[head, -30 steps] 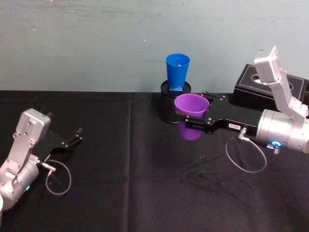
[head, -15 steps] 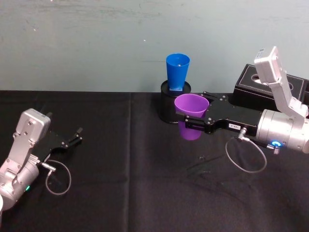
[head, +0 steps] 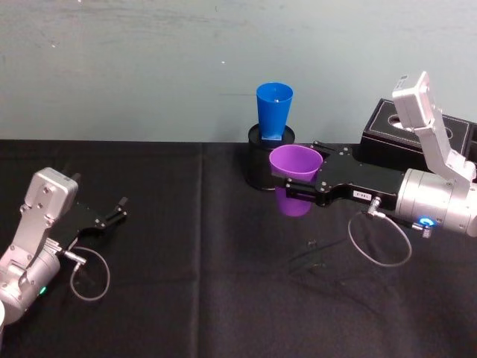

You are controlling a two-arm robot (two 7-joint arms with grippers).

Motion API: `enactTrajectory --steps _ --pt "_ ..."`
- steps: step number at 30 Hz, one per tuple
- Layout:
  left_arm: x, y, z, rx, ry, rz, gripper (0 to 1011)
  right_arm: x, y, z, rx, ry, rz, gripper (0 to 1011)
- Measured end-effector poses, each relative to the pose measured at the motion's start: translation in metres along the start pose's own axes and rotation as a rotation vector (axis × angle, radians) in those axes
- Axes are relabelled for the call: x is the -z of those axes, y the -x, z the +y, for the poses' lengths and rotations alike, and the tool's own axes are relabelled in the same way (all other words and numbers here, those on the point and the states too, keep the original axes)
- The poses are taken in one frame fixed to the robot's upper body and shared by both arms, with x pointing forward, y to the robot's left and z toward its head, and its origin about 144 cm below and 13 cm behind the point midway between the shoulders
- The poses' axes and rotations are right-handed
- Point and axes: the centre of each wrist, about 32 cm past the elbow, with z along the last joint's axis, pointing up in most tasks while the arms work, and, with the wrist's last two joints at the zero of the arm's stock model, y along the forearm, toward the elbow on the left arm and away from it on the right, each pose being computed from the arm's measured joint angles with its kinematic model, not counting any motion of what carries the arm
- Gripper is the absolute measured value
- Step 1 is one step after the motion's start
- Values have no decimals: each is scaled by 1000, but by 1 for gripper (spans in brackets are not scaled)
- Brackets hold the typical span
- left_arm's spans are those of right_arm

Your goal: Pick up one cup with a gripper and tap it against the other cup.

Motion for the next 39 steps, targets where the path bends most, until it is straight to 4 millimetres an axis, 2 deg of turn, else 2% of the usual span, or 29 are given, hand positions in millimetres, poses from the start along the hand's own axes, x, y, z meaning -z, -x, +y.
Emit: enactTrajectory --steps 39 --pt "0 0 0 0 0 0 1011 0 0 0 0 0 0 746"
